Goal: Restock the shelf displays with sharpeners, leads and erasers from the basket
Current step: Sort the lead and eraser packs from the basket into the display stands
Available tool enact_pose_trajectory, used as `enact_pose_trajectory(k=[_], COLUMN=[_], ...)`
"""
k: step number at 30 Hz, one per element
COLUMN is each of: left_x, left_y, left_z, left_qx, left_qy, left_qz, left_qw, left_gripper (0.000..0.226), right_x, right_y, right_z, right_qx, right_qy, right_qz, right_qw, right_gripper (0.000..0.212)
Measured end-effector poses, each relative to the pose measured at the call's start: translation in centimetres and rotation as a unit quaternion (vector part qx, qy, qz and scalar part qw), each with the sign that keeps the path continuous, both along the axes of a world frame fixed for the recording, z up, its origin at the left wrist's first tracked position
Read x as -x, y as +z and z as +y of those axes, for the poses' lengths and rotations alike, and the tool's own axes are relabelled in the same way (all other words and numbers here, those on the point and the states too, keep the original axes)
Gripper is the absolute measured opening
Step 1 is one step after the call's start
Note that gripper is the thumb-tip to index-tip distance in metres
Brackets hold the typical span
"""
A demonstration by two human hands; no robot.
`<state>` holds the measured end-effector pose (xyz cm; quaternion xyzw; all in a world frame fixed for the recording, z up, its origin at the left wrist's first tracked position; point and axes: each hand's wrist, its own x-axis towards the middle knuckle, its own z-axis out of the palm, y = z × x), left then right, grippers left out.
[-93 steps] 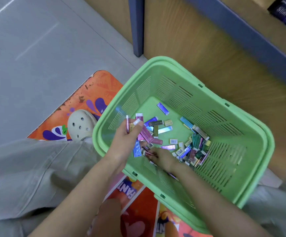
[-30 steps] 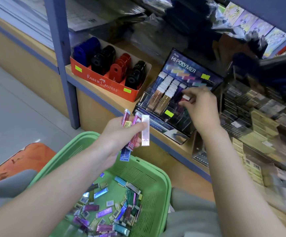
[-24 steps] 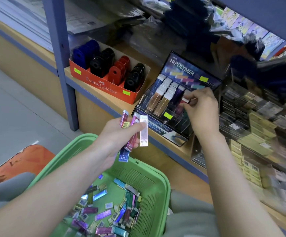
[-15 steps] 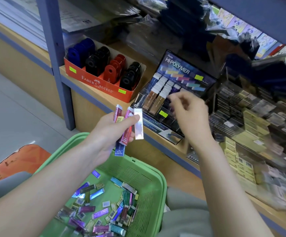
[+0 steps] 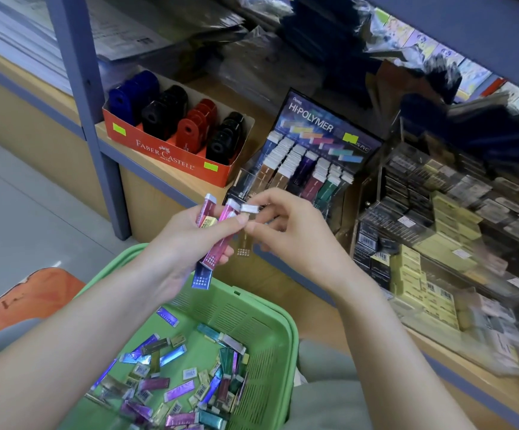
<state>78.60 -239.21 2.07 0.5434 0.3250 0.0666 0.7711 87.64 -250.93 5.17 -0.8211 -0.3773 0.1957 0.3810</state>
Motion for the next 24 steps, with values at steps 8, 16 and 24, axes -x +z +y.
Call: enact_pose_trajectory(k=[8, 16, 24], left_x=[-0.4, -0.4, -0.4], left_y=[0.5, 0.7, 0.9], left_z=[0.0, 0.2, 0.3], left_qx=[0.04, 0.056, 0.061], left_qy=[0.001, 0.004, 0.001], left_qz=[-0.002, 0.004, 0.001], left_qw=[0.999, 0.998, 0.998], left_gripper=[0.031, 0.023, 0.013], right_x=[-4.0, -5.8, -5.5], right_y=[1.0, 0.1, 0.5], right_z=[-1.7, -1.8, -1.1], right_qx=[-0.175, -0.112, -0.109], right_qy=[-0.222, -0.213, -0.168], right_qz=[-0.082, -0.161, -0.216], right_qw=[0.956, 0.957, 0.956], right_gripper=[0.004, 0.015, 0.012])
